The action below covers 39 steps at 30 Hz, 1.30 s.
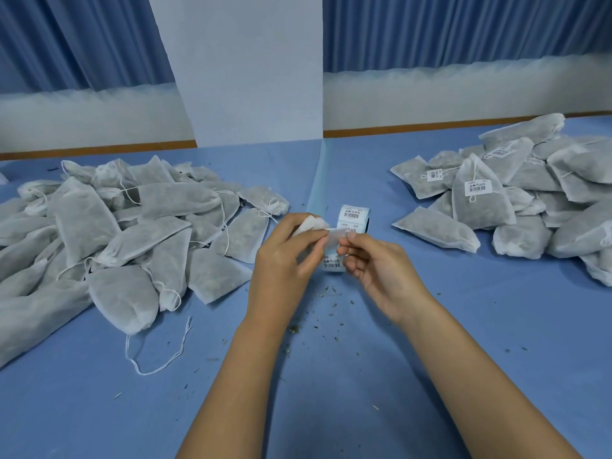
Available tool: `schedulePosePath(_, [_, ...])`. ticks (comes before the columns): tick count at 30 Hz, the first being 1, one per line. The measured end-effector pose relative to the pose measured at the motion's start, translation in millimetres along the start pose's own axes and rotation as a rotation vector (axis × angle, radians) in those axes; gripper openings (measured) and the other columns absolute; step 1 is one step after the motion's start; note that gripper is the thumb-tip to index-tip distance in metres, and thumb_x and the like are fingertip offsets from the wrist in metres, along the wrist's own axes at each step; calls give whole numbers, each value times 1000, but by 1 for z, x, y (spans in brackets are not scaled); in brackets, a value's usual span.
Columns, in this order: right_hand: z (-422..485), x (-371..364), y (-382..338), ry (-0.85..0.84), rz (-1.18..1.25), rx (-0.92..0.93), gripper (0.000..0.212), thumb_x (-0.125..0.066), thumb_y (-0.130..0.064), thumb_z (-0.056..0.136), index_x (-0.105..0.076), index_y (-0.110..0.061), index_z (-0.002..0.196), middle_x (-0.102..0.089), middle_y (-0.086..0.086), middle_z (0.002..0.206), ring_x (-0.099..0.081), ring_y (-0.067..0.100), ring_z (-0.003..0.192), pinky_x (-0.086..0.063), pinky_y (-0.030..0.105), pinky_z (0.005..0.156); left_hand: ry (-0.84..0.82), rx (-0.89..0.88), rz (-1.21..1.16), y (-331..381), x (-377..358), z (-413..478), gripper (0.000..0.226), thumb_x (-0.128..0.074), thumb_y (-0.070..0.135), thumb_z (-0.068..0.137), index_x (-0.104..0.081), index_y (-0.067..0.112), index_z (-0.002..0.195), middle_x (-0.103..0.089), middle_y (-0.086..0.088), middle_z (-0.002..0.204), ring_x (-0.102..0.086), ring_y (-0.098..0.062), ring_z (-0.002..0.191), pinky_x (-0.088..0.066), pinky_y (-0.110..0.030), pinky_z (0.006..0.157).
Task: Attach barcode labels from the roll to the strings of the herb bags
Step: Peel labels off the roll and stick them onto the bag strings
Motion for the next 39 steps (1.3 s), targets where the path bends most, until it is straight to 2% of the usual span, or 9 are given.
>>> schedulePosePath(8, [1,-6,0,-80,-84,22,28,-61,-30,88,-66,-2,85,-66,6,70,-51,14,58,-42,24,63,-39,-12,-10,-4,-5,0,13,-72,2,84,-74,3,97,-63,-8,103,-59,-11,95,-49,-20,83])
schedulePosePath(13, [-2,-11,-5,-123,-201,139,16,-61,-12,90,-69,-6,78,-62,7,73,-49,13,60,-40,22,60,-68,15,-3,-7,-6,1,21,-77,5,80,-73,5,101,-57,-2,105,-52,-1,98,-41,-10,88])
schedulePosePath(16, [2,-1,-4,-37,-163,129,19,-54,-2,91,-67,-3,78,-60,7,66,-49,14,59,-40,21,57,-45,131,-63,-13,-3,3,25,-79,8,77,-73,4,101,-54,0,105,-50,0,96,-37,-7,89])
schedulePosePath(19, [5,16,-10,117,-128,138,21,-52,0,90,-65,-4,75,-61,2,60,-48,12,55,-38,19,52,43,367,-203,-30,8,4,17,-69,6,87,-74,11,102,-61,-2,101,-55,-4,93,-41,-15,89])
schedulePosePath(24, [-3,33,-25,300,-148,285,22,-56,-7,89,-61,-13,68,-54,-9,58,-40,9,57,-33,19,57,96,565,-370,-44,16,-2,38,-59,-6,90,-71,28,102,-63,-8,106,-59,-2,97,-44,-12,88])
schedulePosePath(28, [-15,2,-37,73,-150,480,15,-60,-2,89,-60,-8,75,-57,-17,56,-51,-3,54,-40,8,56,36,549,-380,-41,10,0,45,-63,-6,86,-68,32,110,-61,-4,112,-56,-2,104,-39,-9,90])
schedulePosePath(32, [-21,-25,-28,-116,-268,514,14,-64,-2,86,-66,-12,76,-65,-14,64,-57,-3,61,-43,9,63,-55,484,-371,-32,2,2,52,-61,-13,82,-66,27,115,-60,2,114,-55,-1,109,-40,-12,93])
schedulePosePath(35, [-20,-27,-21,-129,-282,477,9,-66,-6,86,-70,-11,79,-72,-5,78,-63,4,74,-47,14,70,-103,413,-328,-25,-1,3,50,-65,-12,81,-66,22,118,-59,1,115,-54,3,106,-41,-12,92])
schedulePosePath(39, [-16,-23,-19,-78,-292,462,10,-67,-5,85,-70,-12,78,-73,-2,80,-65,6,77,-49,15,72,-156,340,-321,-16,-4,4,48,-70,-7,80,-66,17,122,-58,-1,115,-54,4,105,-41,-12,88])
Point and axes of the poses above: each hand's wrist, its own z-axis towards the middle knuckle, its own x-axis out of the back of the hand, y = z × x, the point moved 8 cm from there along z, towards the middle knuckle
